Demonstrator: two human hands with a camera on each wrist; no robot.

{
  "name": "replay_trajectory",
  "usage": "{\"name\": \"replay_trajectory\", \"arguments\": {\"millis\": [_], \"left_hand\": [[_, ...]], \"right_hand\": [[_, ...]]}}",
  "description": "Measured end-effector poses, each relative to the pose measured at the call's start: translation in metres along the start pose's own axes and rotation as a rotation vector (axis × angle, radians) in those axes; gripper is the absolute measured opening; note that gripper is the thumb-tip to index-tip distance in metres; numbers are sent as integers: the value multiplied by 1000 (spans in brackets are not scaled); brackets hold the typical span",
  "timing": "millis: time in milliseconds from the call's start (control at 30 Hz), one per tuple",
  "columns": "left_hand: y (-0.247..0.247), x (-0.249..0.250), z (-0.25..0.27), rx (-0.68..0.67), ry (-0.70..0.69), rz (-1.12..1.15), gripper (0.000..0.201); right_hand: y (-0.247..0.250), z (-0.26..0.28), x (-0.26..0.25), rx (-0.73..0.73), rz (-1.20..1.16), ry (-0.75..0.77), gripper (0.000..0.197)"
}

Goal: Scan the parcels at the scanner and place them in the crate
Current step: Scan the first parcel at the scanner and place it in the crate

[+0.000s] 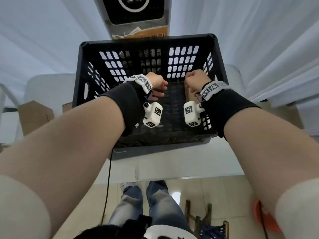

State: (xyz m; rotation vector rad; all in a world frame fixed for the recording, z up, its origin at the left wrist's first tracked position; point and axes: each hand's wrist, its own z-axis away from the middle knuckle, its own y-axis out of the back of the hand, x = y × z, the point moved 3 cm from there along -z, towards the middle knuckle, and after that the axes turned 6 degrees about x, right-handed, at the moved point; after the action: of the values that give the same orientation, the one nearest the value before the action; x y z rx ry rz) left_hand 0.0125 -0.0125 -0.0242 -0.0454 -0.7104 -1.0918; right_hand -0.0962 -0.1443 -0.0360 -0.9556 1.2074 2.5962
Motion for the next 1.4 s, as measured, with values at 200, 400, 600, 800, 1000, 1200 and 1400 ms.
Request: {"name": "replay_trajectory", "arguments": {"millis": [200,400,600,800,1000,1200,1400], "left_hand": [[1,-6,-12,-15,69,144,28],[4,-10,-28,17,91,219,25],[16,-11,-41,48,95,258,25],[28,-15,-45,51,92,284,26],[36,-28,-46,48,96,328,28],[39,-39,-38,55,97,360,32],[46,-43,-14,71,68,360,31]], "right_hand": [[-6,-12,3,-87,113,-106,26],[-14,-21,2,-189,325,-152,27],[-25,-28,-9,-210,491,-117,37],[-31,-34,-14,-283,562,-142,24],[-32,-32,-8,-247,551,-173,33],[-36,-19,-3,-252,474,-194,25],[-38,3,-20,-253,407,-101,49]]}}
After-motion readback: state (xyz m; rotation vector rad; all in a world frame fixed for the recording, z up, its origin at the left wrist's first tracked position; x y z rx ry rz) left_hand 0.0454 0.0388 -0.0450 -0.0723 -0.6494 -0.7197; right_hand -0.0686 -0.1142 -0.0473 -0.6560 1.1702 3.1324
